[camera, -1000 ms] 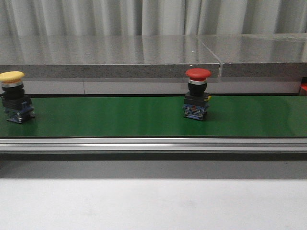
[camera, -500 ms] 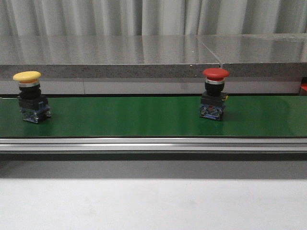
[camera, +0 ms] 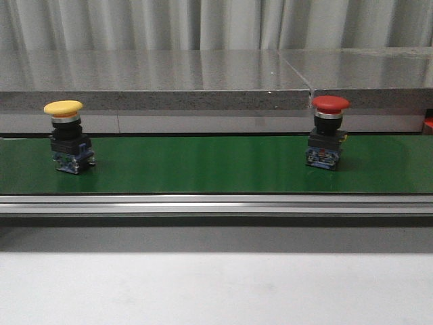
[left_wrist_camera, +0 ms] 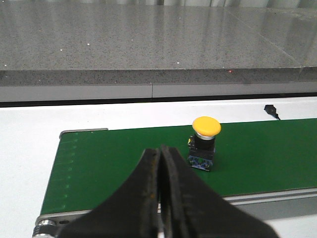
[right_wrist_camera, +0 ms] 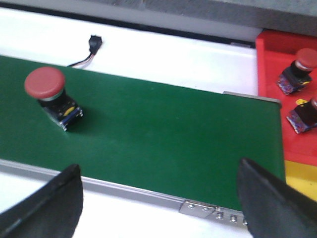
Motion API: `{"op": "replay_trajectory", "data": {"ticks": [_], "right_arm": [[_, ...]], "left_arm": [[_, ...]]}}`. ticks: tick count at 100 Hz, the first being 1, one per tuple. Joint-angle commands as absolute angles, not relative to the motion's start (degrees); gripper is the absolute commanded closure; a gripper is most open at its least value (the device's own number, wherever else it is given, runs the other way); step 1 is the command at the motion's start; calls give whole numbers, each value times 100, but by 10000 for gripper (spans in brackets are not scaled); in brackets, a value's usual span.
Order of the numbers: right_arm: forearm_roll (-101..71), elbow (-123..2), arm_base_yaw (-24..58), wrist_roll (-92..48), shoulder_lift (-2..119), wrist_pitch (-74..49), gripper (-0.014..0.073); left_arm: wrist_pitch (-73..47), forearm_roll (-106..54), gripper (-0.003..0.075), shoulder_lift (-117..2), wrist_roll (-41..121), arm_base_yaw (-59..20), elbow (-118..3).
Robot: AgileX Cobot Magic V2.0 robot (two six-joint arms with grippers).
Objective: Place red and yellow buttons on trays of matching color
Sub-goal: 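Move the right gripper over the red button at the belt end, then grasp the red button off the belt with the right gripper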
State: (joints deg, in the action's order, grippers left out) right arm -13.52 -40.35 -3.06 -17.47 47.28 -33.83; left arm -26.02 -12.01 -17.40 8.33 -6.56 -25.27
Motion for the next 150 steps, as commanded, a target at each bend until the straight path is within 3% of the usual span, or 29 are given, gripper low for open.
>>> {"op": "replay_trajectory", "data": {"ticks": [1, 37, 84, 96, 110, 116, 150], "right_arm": [[-1439, -4514, -111, -1919, 5129, -3350, -32], [-1439, -5536, 774, -2071, 7214, -3574, -32], [-1439, -6489, 798, -2156, 8986, -3479, -27], [-1439, -6588, 792, -2156, 9096, -3486, 83], [-1439, -6748, 788, -2151, 9091, -3856, 410], [-1439, -6870, 758, -2136, 9091, -4078, 488], [-1439, -8378, -352, -2026, 9102, -4909, 503]], "left_arm": [[-2172, -1306, 739, -1777, 817, -701, -2687], [-2172, -1306, 739, -1777, 817, -701, -2687], [-2172, -1306, 739, -1777, 817, -701, -2687], [-2172, -1306, 739, -1777, 817, -701, -2687], [-2172, -1306, 739, -1777, 817, -701, -2687], [-2172, -1306, 739, -1777, 817, -701, -2687], [-2172, -1306, 739, -1777, 817, -701, -2687]]}}
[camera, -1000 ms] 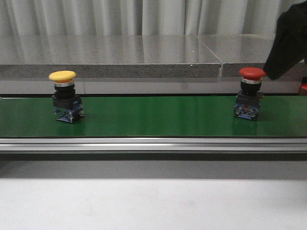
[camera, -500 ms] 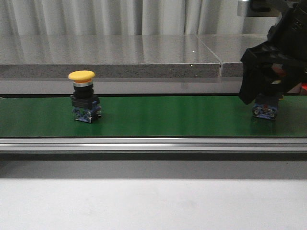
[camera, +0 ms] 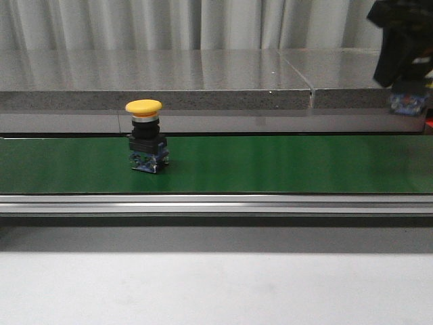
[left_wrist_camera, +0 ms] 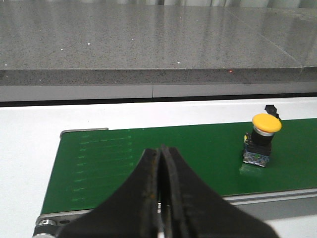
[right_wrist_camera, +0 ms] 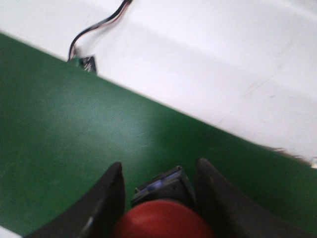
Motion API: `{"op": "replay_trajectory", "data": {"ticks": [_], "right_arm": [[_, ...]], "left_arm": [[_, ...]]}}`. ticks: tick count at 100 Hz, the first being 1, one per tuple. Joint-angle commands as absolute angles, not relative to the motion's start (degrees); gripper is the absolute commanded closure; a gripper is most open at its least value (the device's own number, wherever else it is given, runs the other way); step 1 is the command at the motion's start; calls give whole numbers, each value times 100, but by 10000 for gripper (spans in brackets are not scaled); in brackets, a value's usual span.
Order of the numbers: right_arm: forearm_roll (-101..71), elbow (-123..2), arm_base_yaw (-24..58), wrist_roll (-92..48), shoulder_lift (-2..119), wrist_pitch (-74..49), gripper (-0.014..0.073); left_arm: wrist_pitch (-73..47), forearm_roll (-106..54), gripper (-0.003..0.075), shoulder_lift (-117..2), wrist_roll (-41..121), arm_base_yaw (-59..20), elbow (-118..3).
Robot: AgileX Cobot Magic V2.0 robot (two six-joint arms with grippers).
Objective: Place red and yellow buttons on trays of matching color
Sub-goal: 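Grasp the red button off the belt with the right gripper, then lower the red button into the red tray and open the right gripper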
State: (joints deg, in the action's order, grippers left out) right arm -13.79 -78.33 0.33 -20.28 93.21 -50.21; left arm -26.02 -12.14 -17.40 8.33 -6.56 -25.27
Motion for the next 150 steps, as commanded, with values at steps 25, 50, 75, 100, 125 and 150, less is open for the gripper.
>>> {"op": "replay_trajectory", "data": {"ticks": [25, 50, 75, 100, 125, 150], "right_arm": [[-1505, -9728, -2028, -1997, 9763, -5009, 503], [-2100, -11036, -3151, -1954, 11001, -5170, 503], [-2420, -11883, -3506, -1954, 12038, -5175, 503], [-2426, -12143, -3402, -1960, 12548, -4927, 503], [-2426, -12143, -3371, -2046, 12854, -4833, 503], [-2419, -12143, -3371, -2046, 13039, -4797, 503]], "left_arm": [[-2172, -1306, 739, -1777, 817, -701, -2677], [-2172, -1306, 739, -1777, 817, -701, -2677], [-2172, -1306, 739, -1777, 817, -701, -2677], [-2172, -1306, 739, -1777, 817, -701, -2677], [-2172, -1306, 739, -1777, 817, -701, -2677], [-2172, -1306, 739, -1777, 817, -701, -2677]]}}
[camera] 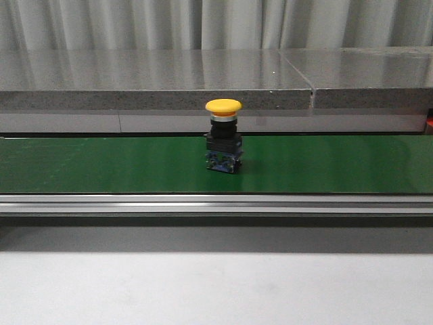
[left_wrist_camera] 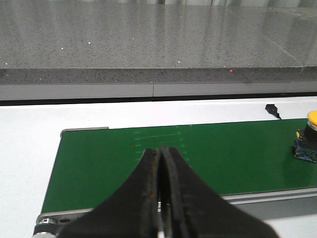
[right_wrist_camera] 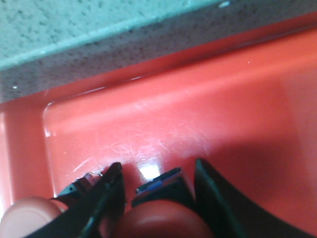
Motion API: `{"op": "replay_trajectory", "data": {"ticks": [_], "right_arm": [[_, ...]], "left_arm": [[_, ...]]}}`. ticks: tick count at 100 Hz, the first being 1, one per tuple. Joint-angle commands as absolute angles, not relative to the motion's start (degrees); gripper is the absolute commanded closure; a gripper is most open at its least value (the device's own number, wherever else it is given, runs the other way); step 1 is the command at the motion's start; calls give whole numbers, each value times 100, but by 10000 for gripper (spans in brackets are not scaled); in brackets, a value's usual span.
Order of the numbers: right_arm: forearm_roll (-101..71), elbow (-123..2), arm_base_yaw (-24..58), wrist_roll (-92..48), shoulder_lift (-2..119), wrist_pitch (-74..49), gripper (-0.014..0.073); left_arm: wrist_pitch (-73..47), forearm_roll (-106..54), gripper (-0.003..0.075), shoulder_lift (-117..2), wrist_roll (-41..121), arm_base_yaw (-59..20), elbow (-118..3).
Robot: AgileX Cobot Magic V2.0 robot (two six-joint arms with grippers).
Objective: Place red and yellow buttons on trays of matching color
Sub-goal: 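Lower the red button into the red tray and open the right gripper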
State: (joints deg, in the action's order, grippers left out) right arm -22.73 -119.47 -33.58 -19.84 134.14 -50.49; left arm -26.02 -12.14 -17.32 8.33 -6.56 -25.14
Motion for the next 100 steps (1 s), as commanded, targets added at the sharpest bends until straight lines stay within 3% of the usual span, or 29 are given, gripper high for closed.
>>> {"op": "replay_trajectory", "data": {"ticks": [1, 19, 27, 40, 51, 100], "right_arm": [[-2419, -12143, -3371, -2046, 13039, -4797, 503], [-2419, -12143, -3371, -2046, 13091, -4809, 452], [-2419, -12143, -3371, -2046, 13095, -4809, 356], [-2419, -12143, -3371, -2046, 13095, -4770, 127], [-2424, -12143, -3377, -2046, 13073, -4750, 18], [-2900, -12143, -3405, -2046, 11977, -5048, 11]], "left_arm": [[-2172, -1306, 739, -1777, 817, -701, -2677], [-2172, -1306, 739, -1777, 817, -701, -2677], [-2172, -1306, 739, -1777, 817, -701, -2677], [-2172, -1306, 739, -1777, 817, -701, -2677], [-2172, -1306, 739, -1777, 817, -701, -2677], [-2172, -1306, 739, -1777, 817, -701, -2677]]}}
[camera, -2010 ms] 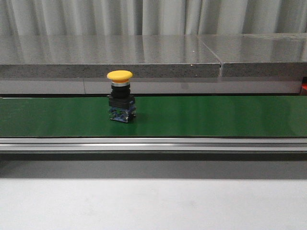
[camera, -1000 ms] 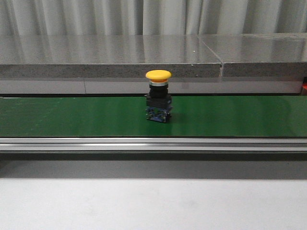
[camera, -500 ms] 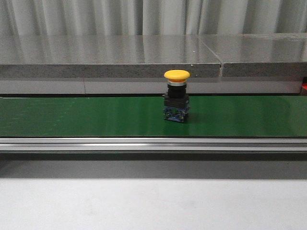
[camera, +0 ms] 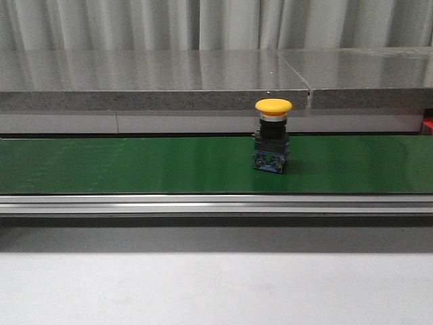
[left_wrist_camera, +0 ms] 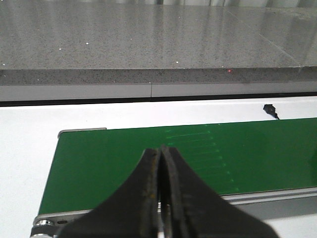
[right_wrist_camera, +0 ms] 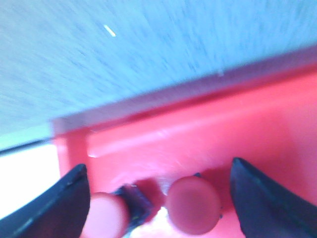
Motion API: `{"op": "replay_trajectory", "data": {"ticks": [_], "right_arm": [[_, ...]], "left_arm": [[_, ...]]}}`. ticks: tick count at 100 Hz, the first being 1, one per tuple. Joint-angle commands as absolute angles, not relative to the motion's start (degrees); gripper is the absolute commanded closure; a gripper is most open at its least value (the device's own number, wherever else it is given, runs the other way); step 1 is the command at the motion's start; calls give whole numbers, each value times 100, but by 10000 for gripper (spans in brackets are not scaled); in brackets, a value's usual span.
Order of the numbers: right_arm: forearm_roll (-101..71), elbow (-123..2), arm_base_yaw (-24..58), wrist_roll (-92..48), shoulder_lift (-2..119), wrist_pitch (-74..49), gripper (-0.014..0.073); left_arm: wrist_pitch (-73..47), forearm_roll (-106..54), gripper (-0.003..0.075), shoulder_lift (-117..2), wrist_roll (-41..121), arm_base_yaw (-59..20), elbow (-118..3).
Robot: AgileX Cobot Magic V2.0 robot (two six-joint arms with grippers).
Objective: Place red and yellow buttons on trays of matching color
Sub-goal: 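Lower the red button into the red tray and open the right gripper, then lower the right gripper onto the yellow button at the belt end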
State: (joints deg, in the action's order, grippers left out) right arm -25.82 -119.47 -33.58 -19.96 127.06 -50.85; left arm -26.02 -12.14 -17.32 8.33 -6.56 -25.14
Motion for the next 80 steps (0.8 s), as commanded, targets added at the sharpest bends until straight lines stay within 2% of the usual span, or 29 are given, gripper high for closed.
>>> {"op": "replay_trajectory", "data": {"ticks": [1, 32, 80], "right_arm": [[-2909, -12143, -3405, -2046, 11953, -5062, 11], [-3521, -11575, -3323, -2633, 10643, -5544, 13], [-4191, -8145, -3097, -4515, 7707, -5471, 13]], "left_arm": [[-2172, -1306, 739, -1777, 817, -701, -2677], [-2172, -1306, 739, -1777, 817, -701, -2677], [-2172, -1306, 739, -1777, 817, -701, -2677]]}}
